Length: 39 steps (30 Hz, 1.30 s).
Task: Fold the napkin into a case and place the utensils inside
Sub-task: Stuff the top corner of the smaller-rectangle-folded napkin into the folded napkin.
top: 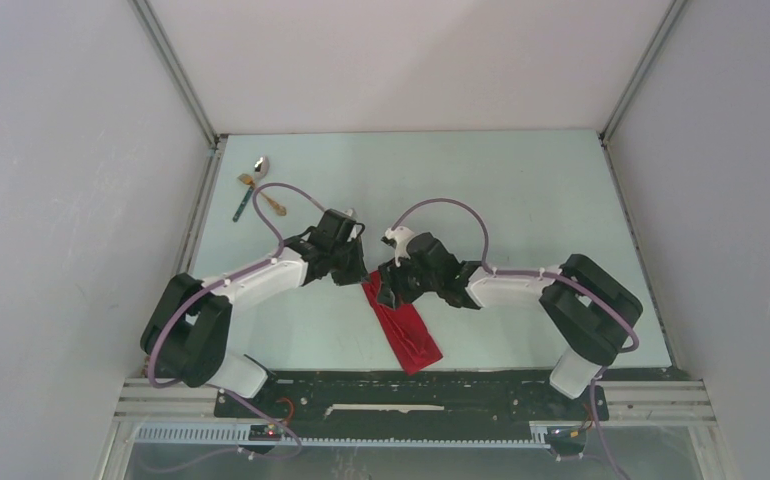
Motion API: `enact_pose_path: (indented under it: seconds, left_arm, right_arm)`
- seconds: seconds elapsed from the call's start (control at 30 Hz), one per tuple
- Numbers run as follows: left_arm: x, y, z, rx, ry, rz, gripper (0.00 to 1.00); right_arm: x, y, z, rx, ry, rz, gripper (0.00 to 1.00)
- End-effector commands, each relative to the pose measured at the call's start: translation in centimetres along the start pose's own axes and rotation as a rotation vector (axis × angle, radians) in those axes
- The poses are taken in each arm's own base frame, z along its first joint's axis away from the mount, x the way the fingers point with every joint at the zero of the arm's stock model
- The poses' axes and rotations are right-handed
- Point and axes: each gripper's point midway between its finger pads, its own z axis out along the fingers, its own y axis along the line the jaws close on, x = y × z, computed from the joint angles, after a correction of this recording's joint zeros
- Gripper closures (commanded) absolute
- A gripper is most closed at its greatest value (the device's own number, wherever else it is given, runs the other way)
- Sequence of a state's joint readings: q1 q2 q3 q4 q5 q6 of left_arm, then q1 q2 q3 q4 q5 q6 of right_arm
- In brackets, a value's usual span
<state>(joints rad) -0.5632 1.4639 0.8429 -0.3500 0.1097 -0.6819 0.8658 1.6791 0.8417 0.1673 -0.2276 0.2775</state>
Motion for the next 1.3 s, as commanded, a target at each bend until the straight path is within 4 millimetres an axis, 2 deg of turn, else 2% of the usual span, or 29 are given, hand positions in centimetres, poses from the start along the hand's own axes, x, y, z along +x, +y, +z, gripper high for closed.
enact_pose_path:
  seconds: [0.0, 0.37, 0.6, 0.93, 1.07, 1.27]
  left_arm:
    - [-0.8, -0.9, -0.9, 0.043, -0.033, -0.002, 1.00]
    - [-0.9, -1.3, -1.3, 0.060, -0.037, -0.004, 1.00]
    - [-1.1, -1.5, -1.5, 0.067, -0.042, -0.004, 1.00]
    - [-1.1, -1.7, -1.7, 0.078, -0.043, -0.008, 1.00]
    - [-1.2, -1.6, -1.8, 0.076, -0.045, -0.012, 1.00]
    - [-1.2, -1.5, -1.9, 0.076, -0.048, -0.017, 1.00]
  right_arm:
    - [-3.1, 0.8, 0.8, -0.009, -0.101, -0.074, 0.39]
    - [-3.3, 1.5, 2.7, -0.021, -0.098, -0.076, 0.51]
    - [-2.8, 1.3, 3.4, 0.021, -0.090, -0.095, 0.49]
    - [-3.1, 0.8, 3.5, 0.070, -0.111, -0.064, 0.66]
    - [-3.3, 1.5, 3.4, 0.048, -0.120, -0.047, 0.60]
    - [-3.4, 1.5, 3.8, 0.094, -0.150, -0.041, 0.58]
